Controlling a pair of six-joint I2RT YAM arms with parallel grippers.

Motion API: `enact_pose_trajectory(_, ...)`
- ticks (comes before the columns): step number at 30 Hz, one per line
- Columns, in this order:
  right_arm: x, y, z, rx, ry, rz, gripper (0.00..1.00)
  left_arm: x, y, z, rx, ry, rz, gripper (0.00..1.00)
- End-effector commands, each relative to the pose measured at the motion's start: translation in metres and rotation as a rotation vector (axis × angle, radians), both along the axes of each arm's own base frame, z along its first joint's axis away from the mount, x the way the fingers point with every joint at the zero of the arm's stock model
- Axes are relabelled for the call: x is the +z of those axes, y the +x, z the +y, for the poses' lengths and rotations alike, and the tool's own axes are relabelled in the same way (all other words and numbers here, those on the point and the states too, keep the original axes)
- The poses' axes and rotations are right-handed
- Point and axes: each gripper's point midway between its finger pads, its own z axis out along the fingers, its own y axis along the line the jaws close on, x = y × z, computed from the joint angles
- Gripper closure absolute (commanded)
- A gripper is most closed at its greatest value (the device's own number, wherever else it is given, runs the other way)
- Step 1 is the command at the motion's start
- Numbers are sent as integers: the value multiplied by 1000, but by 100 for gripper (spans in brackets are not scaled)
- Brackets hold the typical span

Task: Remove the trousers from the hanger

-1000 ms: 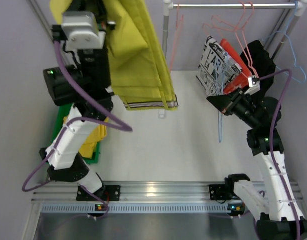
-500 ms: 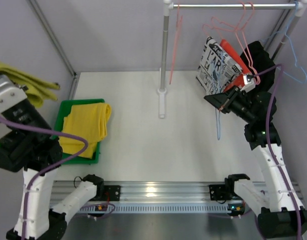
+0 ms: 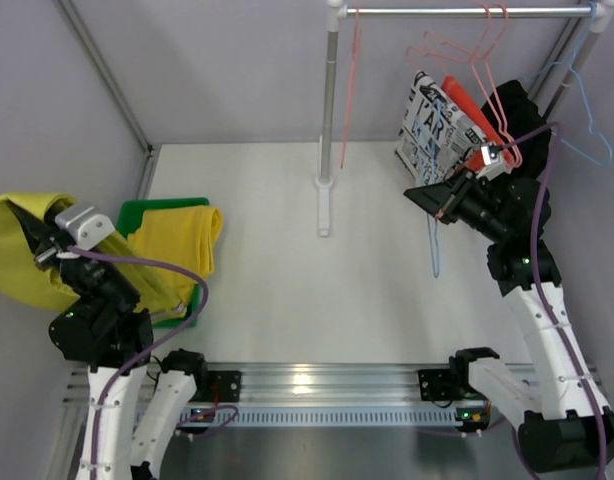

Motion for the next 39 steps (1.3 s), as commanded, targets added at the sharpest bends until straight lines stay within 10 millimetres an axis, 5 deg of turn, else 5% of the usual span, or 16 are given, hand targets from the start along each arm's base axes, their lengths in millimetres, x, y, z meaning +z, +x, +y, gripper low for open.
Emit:
enact_pose_trajectory(1,23,-4,5,22,-17,-79,100,21,-22,-6,-40,40,-128,100)
enact_pose_trajectory(9,18,-1,9,19,-20,-64,100,-6,1,-9,-35,57,-95,100)
enact_pose_trajectory(18,9,2,12,26,-23,-41,100,-8,18,-10,35,125,-28,100)
enact_pose_trajectory(23,1,5,14,30,-22,-26,100,-26,53,-14,46,162,88,100)
enact_pose_trajectory(27,-3,8,14,32,-27,-17,100,-81,104,-13,7,116,275,100)
enact_pose_trajectory(29,-5,9,14,32,-31,-11,100,-131,134,-10,-7,117,405,100)
enact_pose_trajectory(34,-6,8,13,31,-47,-14,100,-244,181,39,-10,-24,613,100)
enact_pose_trajectory(36,-6,8,13,31,-54,-20,100,-255,185,46,-36,-68,575,100)
enact_pose_trajectory(39,-9,9,12,27,-56,-15,100,-251,203,23,-216,-106,529,100)
